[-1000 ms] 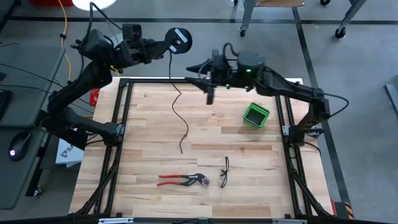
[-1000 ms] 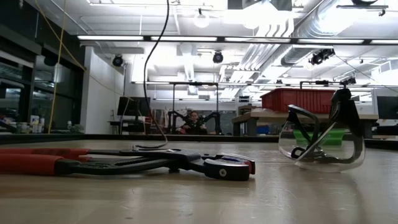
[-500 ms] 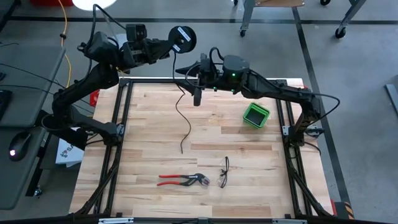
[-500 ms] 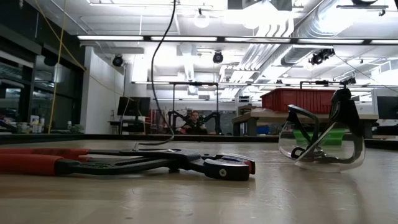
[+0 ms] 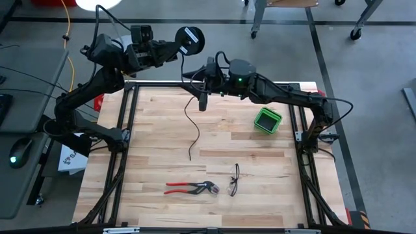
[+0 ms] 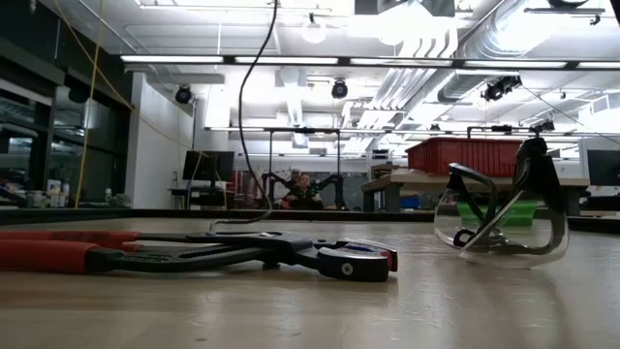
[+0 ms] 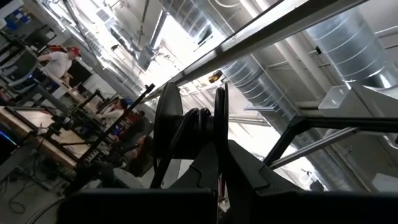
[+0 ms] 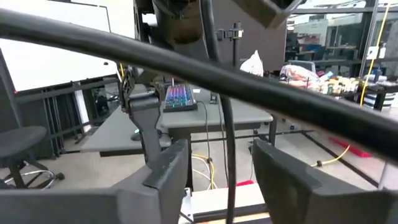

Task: Coil cords
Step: Coil the black wire onto the black spool

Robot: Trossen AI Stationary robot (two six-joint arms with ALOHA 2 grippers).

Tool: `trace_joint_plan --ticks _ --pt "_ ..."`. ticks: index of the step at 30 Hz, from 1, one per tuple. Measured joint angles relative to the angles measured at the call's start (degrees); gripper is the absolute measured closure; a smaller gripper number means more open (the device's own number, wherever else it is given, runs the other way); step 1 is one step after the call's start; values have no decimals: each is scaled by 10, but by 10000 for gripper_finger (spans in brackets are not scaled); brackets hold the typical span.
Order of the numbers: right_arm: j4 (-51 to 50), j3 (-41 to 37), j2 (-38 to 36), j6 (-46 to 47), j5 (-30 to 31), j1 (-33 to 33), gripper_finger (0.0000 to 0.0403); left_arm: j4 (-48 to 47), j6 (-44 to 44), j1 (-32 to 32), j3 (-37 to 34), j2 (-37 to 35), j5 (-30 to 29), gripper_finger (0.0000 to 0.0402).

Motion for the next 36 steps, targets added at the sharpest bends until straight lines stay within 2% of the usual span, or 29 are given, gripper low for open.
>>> trace_joint_plan --ticks 8,19,26,29,33,36 --pt "2 0 3 1 16 0 316 2 0 0 0 2 -4 400" --pt "5 0 12 30 15 0 396 0 3 0 0 6 -11 400" --pt "3 0 11 28 -3 3 402 12 5 -1 0 8 -17 400" --pt "-36 0 -2 28 -15 10 402 6 5 17 0 0 -16 400" --pt "-100 0 -32 24 -31 19 402 -35 1 57 0 -29 -7 400" --pt "-132 0 -54 17 -44 26 403 -101 -7 78 0 -49 3 400"
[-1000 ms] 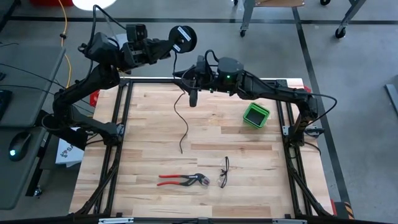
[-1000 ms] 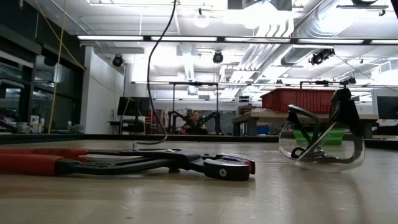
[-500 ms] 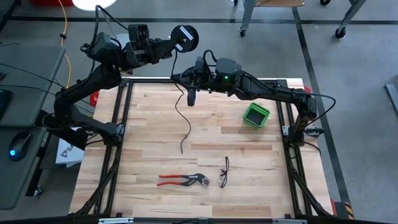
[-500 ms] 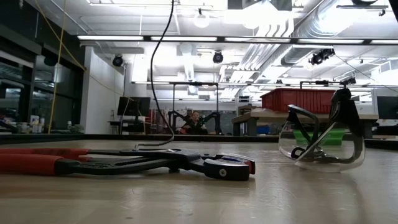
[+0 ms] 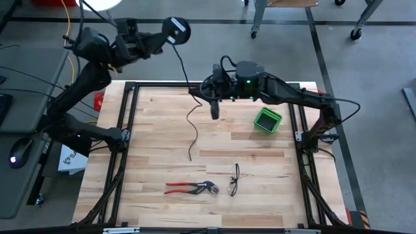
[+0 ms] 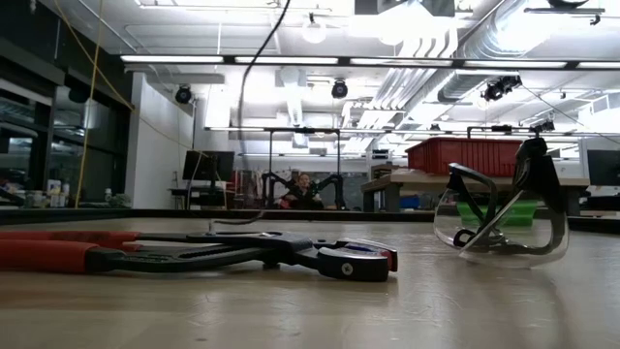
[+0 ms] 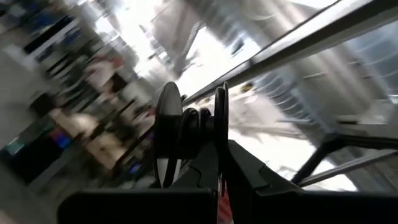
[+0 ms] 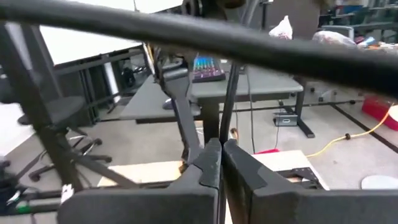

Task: Coil cords
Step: Coil the black wire onto the black spool

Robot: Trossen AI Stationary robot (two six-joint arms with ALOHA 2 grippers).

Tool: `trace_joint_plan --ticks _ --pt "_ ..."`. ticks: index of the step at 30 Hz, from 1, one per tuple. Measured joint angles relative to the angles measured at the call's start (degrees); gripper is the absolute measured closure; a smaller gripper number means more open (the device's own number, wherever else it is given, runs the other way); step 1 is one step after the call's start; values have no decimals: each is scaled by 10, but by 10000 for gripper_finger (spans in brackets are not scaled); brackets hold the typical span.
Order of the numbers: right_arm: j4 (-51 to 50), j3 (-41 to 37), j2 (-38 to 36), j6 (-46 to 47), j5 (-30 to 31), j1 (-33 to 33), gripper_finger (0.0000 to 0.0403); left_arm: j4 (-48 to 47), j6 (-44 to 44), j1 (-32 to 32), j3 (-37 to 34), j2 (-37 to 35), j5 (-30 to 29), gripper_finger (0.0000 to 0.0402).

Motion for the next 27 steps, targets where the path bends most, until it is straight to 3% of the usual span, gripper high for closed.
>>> trace_joint_plan --ticks 8,16,23,27 --pt "-61 0 -61 -6 -9 13 403 -147 13 19 0 -37 15 400" --pt "-74 0 -89 -5 -9 13 403 -179 28 21 0 -47 -19 400" --pt "-83 -1 -94 -9 -9 8 403 -207 -46 19 0 -42 82 400" --pt "-93 0 -104 -17 -6 0 403 -274 -53 3 0 -42 97 400"
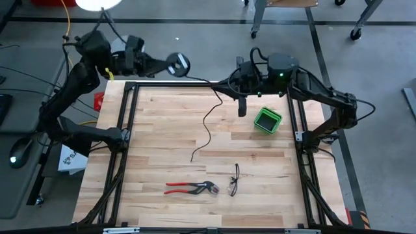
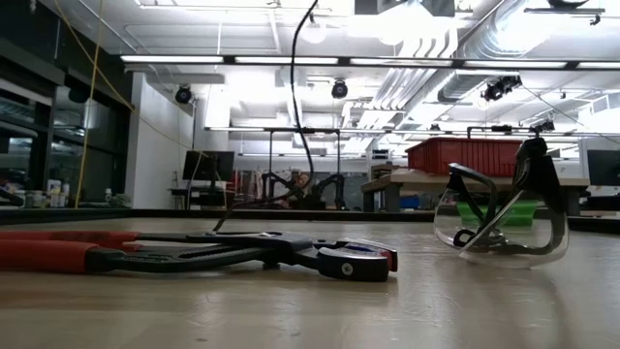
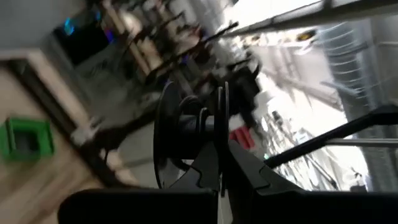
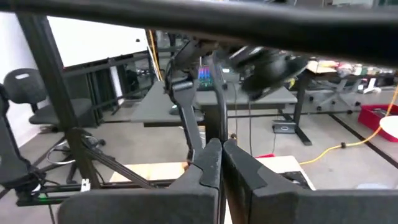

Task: Coil cords
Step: Coil the black wire onto the black spool

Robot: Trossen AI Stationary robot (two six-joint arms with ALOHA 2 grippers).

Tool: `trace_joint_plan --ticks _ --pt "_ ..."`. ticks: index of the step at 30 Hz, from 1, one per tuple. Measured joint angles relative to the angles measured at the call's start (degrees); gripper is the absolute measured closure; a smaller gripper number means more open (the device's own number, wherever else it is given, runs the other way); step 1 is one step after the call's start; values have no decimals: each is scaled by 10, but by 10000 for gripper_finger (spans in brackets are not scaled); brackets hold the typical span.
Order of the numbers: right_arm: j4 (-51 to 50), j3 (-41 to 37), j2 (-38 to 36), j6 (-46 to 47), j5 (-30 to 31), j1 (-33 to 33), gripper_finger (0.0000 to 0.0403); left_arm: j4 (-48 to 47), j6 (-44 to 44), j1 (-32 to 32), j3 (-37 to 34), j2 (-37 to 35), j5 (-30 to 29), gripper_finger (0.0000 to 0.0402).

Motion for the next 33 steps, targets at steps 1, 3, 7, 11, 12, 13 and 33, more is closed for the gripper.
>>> trace_joint_plan --ticks 1,3,7,11,12,13,33 --pt "-2 0 -1 0 0 -3 403 -9 -2 -4 0 1 5 400" --pt "-8 0 -4 0 6 -8 403 -10 -10 -12 0 4 19 400" --pt "-16 0 -8 -2 10 -22 403 8 -29 -34 0 14 33 400" --pt "-18 0 -8 -4 18 -30 403 30 -50 -56 0 28 66 400" --pt "-14 0 -8 -5 22 -34 403 34 -56 -63 0 32 71 400" --pt "-11 0 -8 -4 24 -36 403 34 -60 -70 0 35 76 400" --pt "93 0 19 1 -20 -33 403 425 -211 -113 0 202 134 400"
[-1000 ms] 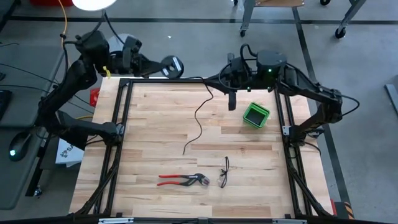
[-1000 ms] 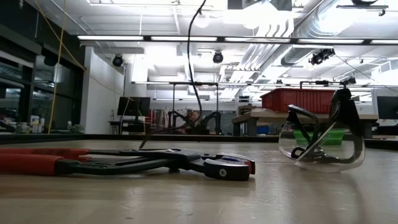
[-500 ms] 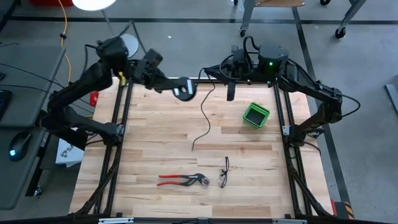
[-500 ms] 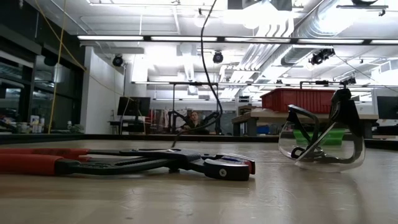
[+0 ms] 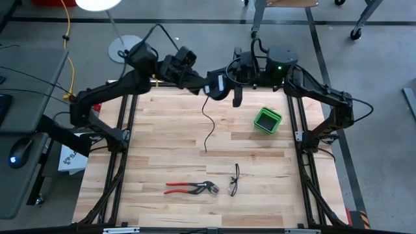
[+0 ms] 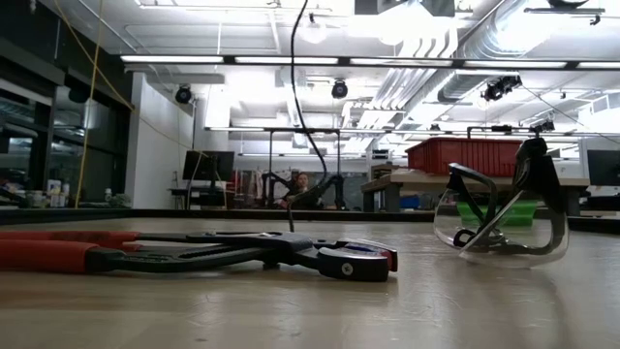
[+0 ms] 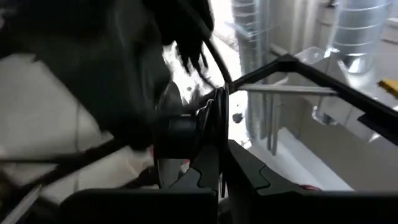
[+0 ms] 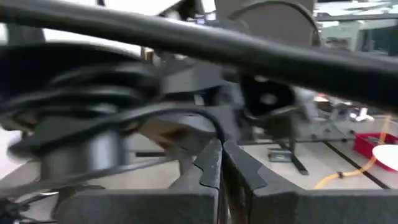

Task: Coil cords
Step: Coil the black wire onto the black spool

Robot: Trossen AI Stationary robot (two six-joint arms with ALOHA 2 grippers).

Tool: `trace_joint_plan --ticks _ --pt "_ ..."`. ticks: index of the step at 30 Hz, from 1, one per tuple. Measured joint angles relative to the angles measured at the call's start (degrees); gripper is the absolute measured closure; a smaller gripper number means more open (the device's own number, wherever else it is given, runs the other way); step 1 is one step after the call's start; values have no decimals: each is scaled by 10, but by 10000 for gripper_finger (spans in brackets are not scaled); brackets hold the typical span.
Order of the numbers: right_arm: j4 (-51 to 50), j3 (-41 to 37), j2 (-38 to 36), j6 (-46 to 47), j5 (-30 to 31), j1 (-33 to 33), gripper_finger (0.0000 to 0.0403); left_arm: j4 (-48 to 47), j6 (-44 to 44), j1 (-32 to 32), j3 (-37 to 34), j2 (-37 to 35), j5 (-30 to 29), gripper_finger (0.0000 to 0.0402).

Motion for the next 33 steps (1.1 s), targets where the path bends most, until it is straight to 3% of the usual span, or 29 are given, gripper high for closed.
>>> trace_joint_plan --ticks 7,15,25,33 --pt "9 0 0 22 -9 3 403 119 -6 1 12 43 -37 400" --pt "27 0 0 40 -27 4 403 115 84 12 85 69 -67 399" --pt "18 0 1 61 -43 4 402 34 209 41 135 51 -90 400" --pt "22 0 1 69 -36 3 384 19 230 45 157 49 -95 400"
